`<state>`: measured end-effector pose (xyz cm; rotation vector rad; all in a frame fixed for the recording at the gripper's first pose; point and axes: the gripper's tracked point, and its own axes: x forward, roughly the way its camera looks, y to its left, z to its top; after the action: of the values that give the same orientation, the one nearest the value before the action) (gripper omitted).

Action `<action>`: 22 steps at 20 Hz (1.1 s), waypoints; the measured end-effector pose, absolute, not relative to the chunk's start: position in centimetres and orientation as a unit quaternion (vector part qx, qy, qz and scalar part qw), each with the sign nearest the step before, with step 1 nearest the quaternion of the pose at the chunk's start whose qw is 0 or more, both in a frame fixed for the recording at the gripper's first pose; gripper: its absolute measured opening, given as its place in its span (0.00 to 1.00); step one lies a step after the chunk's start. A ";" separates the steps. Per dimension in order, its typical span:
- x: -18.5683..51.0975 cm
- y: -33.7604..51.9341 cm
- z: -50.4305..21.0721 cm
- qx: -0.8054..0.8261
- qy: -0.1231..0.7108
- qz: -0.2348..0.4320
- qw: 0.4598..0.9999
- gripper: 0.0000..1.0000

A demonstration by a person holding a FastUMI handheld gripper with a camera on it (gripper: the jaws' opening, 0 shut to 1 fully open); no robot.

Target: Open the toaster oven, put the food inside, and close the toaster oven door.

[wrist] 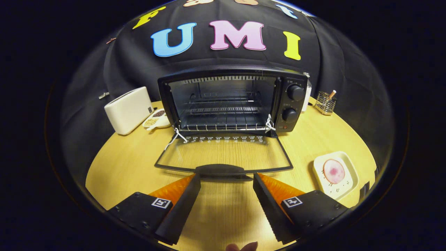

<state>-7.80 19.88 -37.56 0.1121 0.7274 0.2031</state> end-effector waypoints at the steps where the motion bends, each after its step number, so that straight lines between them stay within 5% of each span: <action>1: -7.9 18.7 -36.4 0.055 0.357 0.107 0.926 1.00; 10: -7.8 2.7 -29.6 0.063 0.360 0.097 0.926 0.99; 22: -8.2 -12.3 -42.6 0.075 0.566 0.117 0.813 0.97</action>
<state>-8.20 -12.32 -42.57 0.1593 1.2091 0.2489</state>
